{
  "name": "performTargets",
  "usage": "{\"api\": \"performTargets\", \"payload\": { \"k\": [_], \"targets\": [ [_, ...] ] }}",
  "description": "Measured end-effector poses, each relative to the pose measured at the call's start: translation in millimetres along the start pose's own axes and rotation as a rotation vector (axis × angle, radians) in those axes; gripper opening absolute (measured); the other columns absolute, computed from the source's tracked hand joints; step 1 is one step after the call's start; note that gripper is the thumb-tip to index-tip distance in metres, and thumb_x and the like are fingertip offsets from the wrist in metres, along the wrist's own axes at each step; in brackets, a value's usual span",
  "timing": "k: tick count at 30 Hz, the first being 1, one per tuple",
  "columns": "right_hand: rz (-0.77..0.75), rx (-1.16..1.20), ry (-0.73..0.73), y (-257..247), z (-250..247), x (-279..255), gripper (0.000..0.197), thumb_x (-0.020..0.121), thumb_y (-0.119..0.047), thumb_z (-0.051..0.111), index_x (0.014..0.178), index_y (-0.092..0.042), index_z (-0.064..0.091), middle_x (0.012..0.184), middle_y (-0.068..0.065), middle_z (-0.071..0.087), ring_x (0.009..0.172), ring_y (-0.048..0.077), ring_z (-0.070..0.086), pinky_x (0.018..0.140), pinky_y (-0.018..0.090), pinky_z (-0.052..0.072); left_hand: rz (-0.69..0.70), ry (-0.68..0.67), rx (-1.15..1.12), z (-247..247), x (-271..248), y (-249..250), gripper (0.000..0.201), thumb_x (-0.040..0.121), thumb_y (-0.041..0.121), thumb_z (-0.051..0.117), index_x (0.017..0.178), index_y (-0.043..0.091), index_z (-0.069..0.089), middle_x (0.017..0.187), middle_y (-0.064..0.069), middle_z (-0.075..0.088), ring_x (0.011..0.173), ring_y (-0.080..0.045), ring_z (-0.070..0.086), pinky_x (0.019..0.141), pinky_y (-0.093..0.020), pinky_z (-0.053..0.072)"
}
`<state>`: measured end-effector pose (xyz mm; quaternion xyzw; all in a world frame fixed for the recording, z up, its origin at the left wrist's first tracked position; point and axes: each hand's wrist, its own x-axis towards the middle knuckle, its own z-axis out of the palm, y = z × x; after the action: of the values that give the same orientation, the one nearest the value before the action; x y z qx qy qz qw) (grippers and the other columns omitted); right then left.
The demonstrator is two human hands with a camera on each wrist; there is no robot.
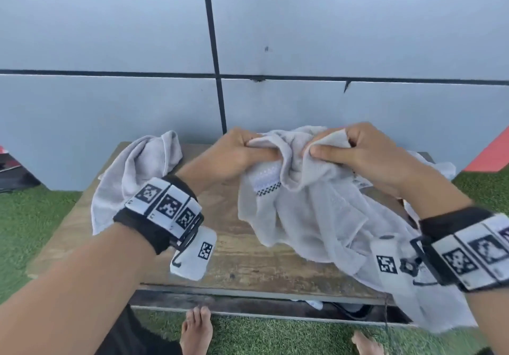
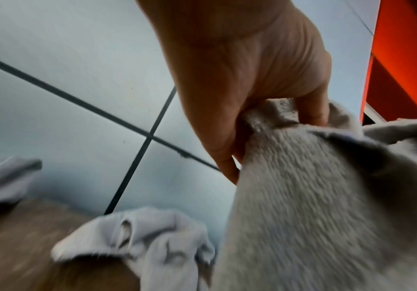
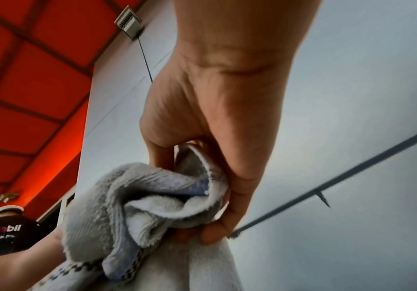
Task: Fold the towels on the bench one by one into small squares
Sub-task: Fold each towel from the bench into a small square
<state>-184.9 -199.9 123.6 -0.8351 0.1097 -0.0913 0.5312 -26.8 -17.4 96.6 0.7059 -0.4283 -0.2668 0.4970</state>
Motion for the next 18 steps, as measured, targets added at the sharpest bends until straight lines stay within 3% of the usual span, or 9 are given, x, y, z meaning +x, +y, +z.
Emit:
{"api": "performTargets", "payload": {
  "k": [3, 5, 7, 9, 11, 13, 14, 16, 18],
  "targets": [
    [-0.001, -0.135, 0.003, -24.6, -24.3, 47.0, 0.008, 0.088, -0.027, 0.073, 0.091, -0.023, 0.08, 0.092, -0.004, 0.078, 0.092, 0.013, 0.071, 0.086, 0.029, 0.053, 0.001, 0.101, -0.067, -29.3, 33.9, 26.5, 0.03, 0.093, 0.013, 0.067, 0.063, 0.014, 0.063, 0.053, 0.007, 0.054, 0.049, -0.004, 0.048, 0.049, -0.016, 0.038],
    [0.021, -0.268, -0.024, -39.4, -38.5, 72.8, 0.008, 0.087, -0.031, 0.074, 0.089, -0.026, 0.08, 0.092, -0.005, 0.078, 0.093, 0.016, 0.071, 0.087, 0.032, 0.053, 0.002, 0.056, -0.09, -48.8, 56.1, 38.9, 0.02, 0.093, 0.014, 0.066, 0.075, 0.007, 0.069, 0.062, 0.003, 0.063, 0.056, -0.008, 0.057, 0.056, -0.018, 0.044],
    [0.014, -0.311, -0.028, -49.3, -47.1, 96.3, 0.007, 0.087, -0.029, 0.075, 0.089, -0.025, 0.08, 0.091, -0.006, 0.078, 0.086, 0.014, 0.07, 0.079, 0.03, 0.053, 0.0, 0.067, 0.057, -68.0, 79.6, 43.7, 0.028, 0.088, 0.025, 0.071, 0.083, -0.002, 0.069, 0.071, -0.004, 0.063, 0.065, -0.014, 0.057, 0.063, -0.024, 0.043],
    [-0.038, -0.334, 0.062, -55.2, -51.4, 121.3, 0.007, 0.087, -0.028, 0.075, 0.09, -0.022, 0.08, 0.093, -0.004, 0.077, 0.083, 0.009, 0.07, 0.07, 0.024, 0.052, 0.006, 0.128, 0.206, -85.1, 101.4, 49.6, 0.042, 0.086, 0.034, 0.072, 0.083, -0.007, 0.065, 0.073, -0.009, 0.054, 0.067, -0.016, 0.048, 0.062, -0.027, 0.036],
    [-0.097, -0.362, 0.177, -58.6, -53.7, 148.3, 0.011, 0.087, -0.028, 0.075, 0.093, -0.02, 0.08, 0.096, 0.001, 0.077, 0.082, 0.008, 0.071, 0.065, 0.025, 0.056, 0.052, 0.215, 0.309, -101.8, 121.7, 58.2, 0.042, 0.09, 0.034, 0.071, 0.079, -0.006, 0.062, 0.068, -0.008, 0.045, 0.062, -0.013, 0.04, 0.055, -0.025, 0.031],
    [-0.181, -0.359, 0.28, -62.5, -54.2, 173.1, 0.011, 0.086, -0.027, 0.074, 0.092, -0.02, 0.08, 0.1, 0.008, 0.076, 0.094, 0.02, 0.072, 0.078, 0.038, 0.058, 0.126, 0.29, 0.402, -117.8, 138.5, 67.3, 0.04, 0.092, 0.032, 0.068, 0.077, -0.004, 0.062, 0.066, -0.006, 0.044, 0.06, -0.01, 0.037, 0.052, -0.024, 0.03],
    [-0.238, -0.353, 0.321, -65.0, -53.9, 184.2, 0.011, 0.086, -0.026, 0.073, 0.092, -0.019, 0.08, 0.1, 0.01, 0.076, 0.095, 0.022, 0.071, 0.081, 0.039, 0.056, 0.178, 0.308, 0.431, -125.2, 145.9, 71.0, 0.041, 0.093, 0.032, 0.067, 0.079, -0.007, 0.062, 0.068, -0.008, 0.047, 0.063, -0.011, 0.039, 0.056, -0.026, 0.032],
    [-0.343, -0.36, 0.386, -70.7, -51.8, 203.3, 0.014, 0.087, -0.021, 0.07, 0.091, -0.012, 0.079, 0.097, 0.015, 0.074, 0.084, 0.02, 0.067, 0.075, 0.034, 0.052, 0.255, 0.347, 0.532, -140.4, 159.0, 74.9, 0.041, 0.094, 0.032, 0.063, 0.078, -0.006, 0.062, 0.072, -0.013, 0.051, 0.066, -0.015, 0.041, 0.059, -0.028, 0.032],
    [-0.382, -0.457, 0.418, -70.0, -48.8, 223.6, 0.02, 0.088, -0.022, 0.066, 0.091, -0.006, 0.077, 0.094, 0.019, 0.072, 0.082, 0.024, 0.065, 0.073, 0.036, 0.047, 0.283, 0.375, 0.705, -153.4, 169.1, 72.1, 0.04, 0.095, 0.032, 0.058, 0.07, 0.001, 0.057, 0.069, -0.015, 0.051, 0.064, -0.018, 0.042, 0.056, -0.026, 0.03]
  ]
}}
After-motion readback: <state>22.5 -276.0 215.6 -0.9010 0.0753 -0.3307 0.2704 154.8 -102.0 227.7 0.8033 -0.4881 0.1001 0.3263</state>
